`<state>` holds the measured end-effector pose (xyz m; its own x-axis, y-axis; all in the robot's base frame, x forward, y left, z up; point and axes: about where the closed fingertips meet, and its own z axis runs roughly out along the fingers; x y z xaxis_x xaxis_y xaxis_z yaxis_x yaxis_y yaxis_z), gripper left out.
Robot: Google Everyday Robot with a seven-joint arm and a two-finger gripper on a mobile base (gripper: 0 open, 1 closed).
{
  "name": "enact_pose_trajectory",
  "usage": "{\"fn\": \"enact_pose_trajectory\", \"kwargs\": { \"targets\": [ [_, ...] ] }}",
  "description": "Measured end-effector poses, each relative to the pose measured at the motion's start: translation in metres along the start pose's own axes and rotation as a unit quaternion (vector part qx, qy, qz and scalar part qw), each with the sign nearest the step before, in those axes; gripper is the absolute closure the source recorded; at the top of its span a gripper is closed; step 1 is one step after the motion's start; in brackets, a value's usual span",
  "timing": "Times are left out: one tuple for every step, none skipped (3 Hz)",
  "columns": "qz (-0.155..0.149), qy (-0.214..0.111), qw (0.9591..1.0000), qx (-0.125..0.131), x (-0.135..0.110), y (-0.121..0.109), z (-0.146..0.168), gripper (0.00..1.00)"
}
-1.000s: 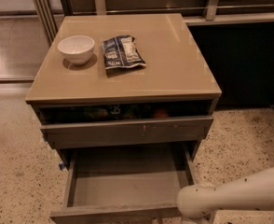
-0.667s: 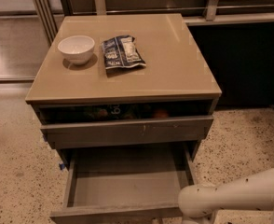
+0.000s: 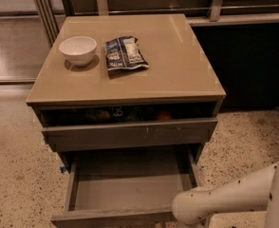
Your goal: Close middle drawer
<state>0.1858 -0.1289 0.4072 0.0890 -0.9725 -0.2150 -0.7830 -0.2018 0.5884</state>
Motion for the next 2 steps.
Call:
{"fn": "enact_pose_trajectory", "kwargs": {
  "targets": [
    [0.001,-0.003,1.0,-0.002,0.0026,0.0004,0.0012,1.0],
    [0.002,-0.005,1.0,0.0,0.0047,-0.0017,-0.0005,1.0]
  ]
}}
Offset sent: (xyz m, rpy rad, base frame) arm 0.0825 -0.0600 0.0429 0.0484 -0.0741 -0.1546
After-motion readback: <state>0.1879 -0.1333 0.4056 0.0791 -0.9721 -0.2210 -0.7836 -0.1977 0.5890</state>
